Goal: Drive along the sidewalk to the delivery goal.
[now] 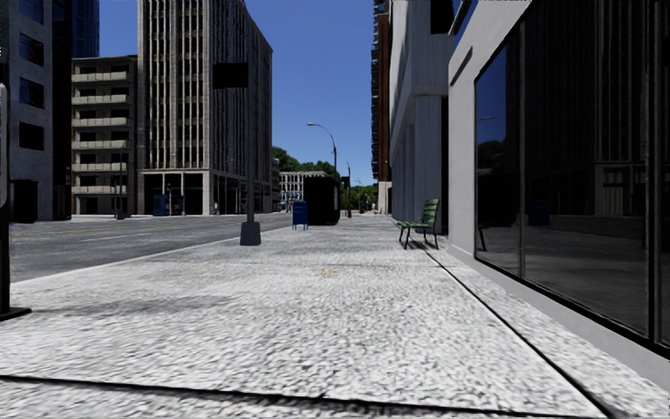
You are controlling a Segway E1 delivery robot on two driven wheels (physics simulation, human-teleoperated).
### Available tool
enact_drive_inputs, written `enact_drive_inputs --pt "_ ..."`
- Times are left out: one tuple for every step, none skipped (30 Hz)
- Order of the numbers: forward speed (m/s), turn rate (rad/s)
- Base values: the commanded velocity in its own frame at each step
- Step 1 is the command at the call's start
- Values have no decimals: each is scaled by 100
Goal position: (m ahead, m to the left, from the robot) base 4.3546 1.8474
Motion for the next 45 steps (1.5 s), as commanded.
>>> enact_drive_inputs --pt "180 42" --pt "180 52" --pt "180 82" --pt "180 83" --pt "180 83" --pt "179 83" --pt "173 83" --pt "170 81" --pt "168 60" --pt "168 41" --pt "168 41" --pt "168 34" --pt "168 21" --pt "168 8" --pt "167 3" --pt "167 2" --pt "167 2" --pt "167 1" --pt "167 1" --pt "165 1" --pt "164 1" --pt "164 1" --pt "164 1" --pt "164 1" --pt "163 1" --pt "163 1" --pt "163 10" --pt "163 40" --pt "163 60" --pt "163 60" --pt "163 70" --pt "160 72" --pt "154 73" --pt "150 73" --pt "150 73" --pt "149 73" --pt "147 73" --pt "146 34" --pt "146 13" --pt "146 1" --pt "146 1" --pt "146 0" --pt "146 0" --pt "146 0" --pt "146 0"
